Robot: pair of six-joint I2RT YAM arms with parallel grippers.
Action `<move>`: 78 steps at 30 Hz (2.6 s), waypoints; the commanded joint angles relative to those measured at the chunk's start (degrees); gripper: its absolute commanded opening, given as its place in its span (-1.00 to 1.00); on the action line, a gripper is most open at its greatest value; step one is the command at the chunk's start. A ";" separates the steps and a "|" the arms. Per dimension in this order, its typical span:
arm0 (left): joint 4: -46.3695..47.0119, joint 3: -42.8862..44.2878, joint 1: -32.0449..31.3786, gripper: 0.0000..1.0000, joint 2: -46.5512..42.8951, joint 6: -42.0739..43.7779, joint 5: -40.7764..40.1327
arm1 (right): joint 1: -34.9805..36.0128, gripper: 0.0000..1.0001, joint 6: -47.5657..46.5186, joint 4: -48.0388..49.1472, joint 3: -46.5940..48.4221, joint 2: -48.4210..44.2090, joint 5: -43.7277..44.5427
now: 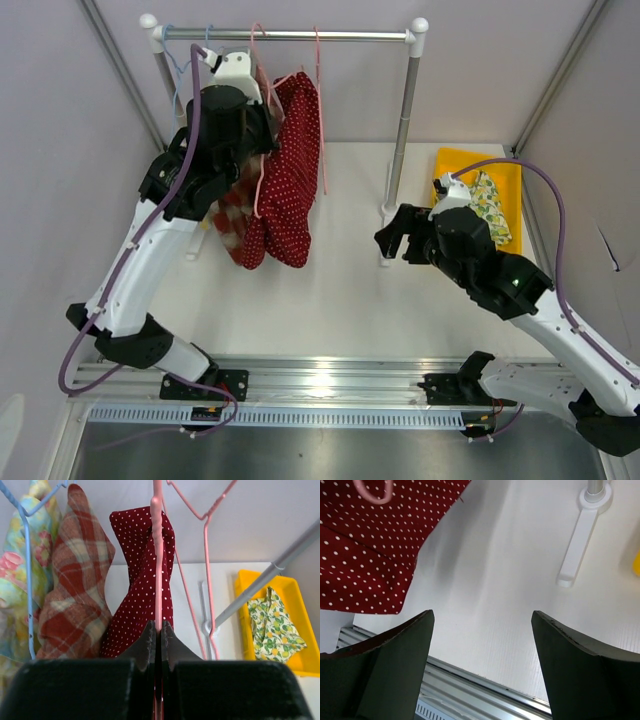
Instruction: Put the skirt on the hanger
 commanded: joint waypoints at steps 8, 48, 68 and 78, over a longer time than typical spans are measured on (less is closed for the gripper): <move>3.24 11.43 10.09 -1.00 8.19 2.61 11.04 | -5.27 0.72 -1.26 4.65 -2.48 1.66 -3.83; 10.71 -0.87 15.46 0.61 -4.36 7.35 32.51 | -22.41 0.14 -2.48 19.16 -16.19 27.33 -10.24; 18.44 -33.21 15.28 0.58 -32.05 -2.49 40.67 | -45.27 0.31 -5.91 19.95 6.47 45.76 -16.83; 17.22 -47.44 13.88 0.56 -39.61 -4.34 45.95 | -46.06 0.29 -6.80 20.12 12.90 53.86 -14.55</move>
